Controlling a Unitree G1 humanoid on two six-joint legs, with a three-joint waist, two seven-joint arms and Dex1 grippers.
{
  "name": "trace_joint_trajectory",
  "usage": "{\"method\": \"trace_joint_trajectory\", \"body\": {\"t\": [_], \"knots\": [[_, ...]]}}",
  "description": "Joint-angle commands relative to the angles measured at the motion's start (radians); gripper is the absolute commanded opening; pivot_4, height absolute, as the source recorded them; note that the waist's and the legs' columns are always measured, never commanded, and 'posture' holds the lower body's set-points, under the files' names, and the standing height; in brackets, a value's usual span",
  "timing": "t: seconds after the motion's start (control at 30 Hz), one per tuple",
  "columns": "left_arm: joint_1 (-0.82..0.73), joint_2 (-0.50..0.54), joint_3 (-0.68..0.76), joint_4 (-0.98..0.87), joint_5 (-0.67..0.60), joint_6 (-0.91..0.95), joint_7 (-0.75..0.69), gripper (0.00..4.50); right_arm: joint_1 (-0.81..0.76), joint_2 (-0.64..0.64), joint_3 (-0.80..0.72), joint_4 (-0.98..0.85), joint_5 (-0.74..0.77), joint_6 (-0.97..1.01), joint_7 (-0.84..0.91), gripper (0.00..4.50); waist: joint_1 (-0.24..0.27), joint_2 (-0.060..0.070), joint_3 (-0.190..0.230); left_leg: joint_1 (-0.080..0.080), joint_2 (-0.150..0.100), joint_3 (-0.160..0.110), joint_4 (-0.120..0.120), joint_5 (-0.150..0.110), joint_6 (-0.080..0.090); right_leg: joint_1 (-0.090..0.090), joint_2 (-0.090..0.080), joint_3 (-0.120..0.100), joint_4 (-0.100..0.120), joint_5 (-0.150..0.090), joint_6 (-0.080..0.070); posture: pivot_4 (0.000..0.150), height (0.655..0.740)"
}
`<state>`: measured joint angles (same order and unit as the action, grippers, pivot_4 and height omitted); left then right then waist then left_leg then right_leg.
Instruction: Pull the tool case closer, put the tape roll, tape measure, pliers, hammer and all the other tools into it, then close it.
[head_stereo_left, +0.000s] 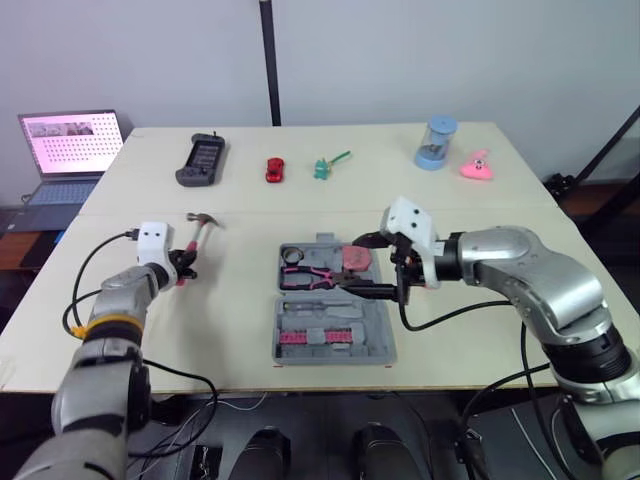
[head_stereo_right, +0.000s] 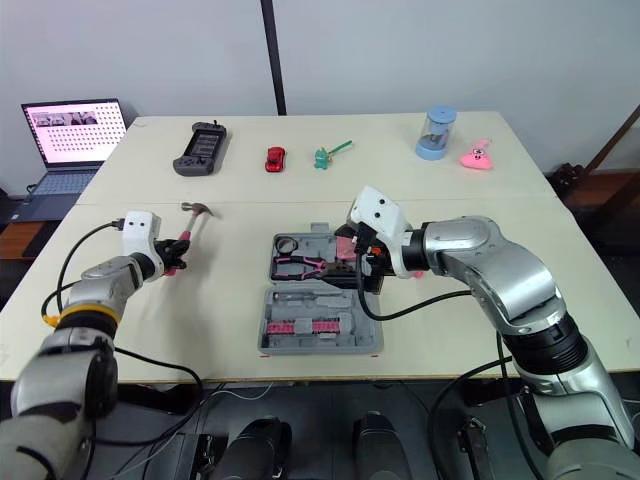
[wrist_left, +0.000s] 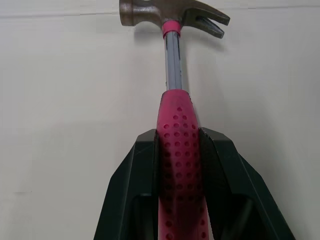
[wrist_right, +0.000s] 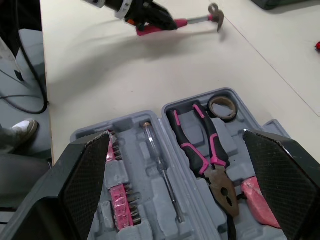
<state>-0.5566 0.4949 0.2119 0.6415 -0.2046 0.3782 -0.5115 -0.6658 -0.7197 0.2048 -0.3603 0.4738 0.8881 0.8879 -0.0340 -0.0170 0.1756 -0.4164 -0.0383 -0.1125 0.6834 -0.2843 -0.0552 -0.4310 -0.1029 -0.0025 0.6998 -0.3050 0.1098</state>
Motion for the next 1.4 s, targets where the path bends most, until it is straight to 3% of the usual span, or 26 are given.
{"method": "trace_joint_trajectory", "body": {"t": [0.03,0.2,0.47,0.73,0.9,1.1,1.4], "knots": [[0.173,-0.022,0.034,-0.417,-0.075,0.233,0.071,0.63,-0.015,0.013,-0.002,0.001,-0.006,-0.022,0.007,4.50,-0.009,0.000,0.000,-0.002,0.000,0.000,0.000,0.000,-0.001,-0.001,0.000,0.000,0.000,0.000,0.000,0.150,0.6741],[0.357,-0.091,0.034,-0.809,-0.103,0.453,0.204,0.63,-0.025,0.023,0.018,0.025,-0.014,-0.044,0.025,4.50,-0.002,0.000,0.000,-0.004,0.000,-0.002,0.001,0.001,-0.002,-0.003,0.000,0.000,0.001,0.000,0.000,0.150,0.6741],[0.490,-0.204,0.051,-0.985,-0.107,0.544,0.327,0.63,-0.034,0.053,0.045,0.053,-0.037,-0.075,0.042,4.50,0.022,0.000,0.000,-0.004,-0.002,-0.001,0.001,0.001,-0.002,-0.003,0.000,-0.001,0.000,0.000,0.000,0.150,0.6741],[0.488,-0.221,0.099,-1.022,-0.144,0.558,0.346,4.48,-0.042,0.070,0.053,0.065,-0.060,-0.089,0.052,4.50,0.022,0.000,0.000,-0.004,-0.003,-0.001,0.001,0.002,-0.003,-0.002,0.000,-0.001,0.000,0.001,0.000,0.150,0.6741],[0.398,-0.195,0.097,-0.976,-0.140,0.517,0.340,4.48,-0.039,0.071,0.049,0.063,-0.067,-0.089,0.055,4.50,0.025,0.000,0.000,-0.004,-0.003,-0.001,0.001,0.002,-0.003,-0.002,0.000,-0.001,0.000,0.001,0.000,0.150,0.6741],[0.313,-0.184,0.040,-0.788,-0.089,0.415,0.326,4.48,-0.033,0.074,0.045,0.059,-0.071,-0.088,0.050,4.50,0.019,0.000,-0.001,-0.003,-0.003,-0.001,0.001,0.002,-0.003,-0.002,0.000,-0.001,0.000,0.001,0.000,0.150,0.6741],[0.308,-0.212,-0.063,-0.631,-0.012,0.272,0.324,4.48,-0.025,0.073,0.036,0.041,-0.066,-0.068,0.041,4.50,0.022,0.000,-0.001,-0.003,-0.003,-0.001,0.001,0.002,-0.004,-0.002,0.000,-0.001,0.000,0.001,0.000,0.150,0.6741]]}}
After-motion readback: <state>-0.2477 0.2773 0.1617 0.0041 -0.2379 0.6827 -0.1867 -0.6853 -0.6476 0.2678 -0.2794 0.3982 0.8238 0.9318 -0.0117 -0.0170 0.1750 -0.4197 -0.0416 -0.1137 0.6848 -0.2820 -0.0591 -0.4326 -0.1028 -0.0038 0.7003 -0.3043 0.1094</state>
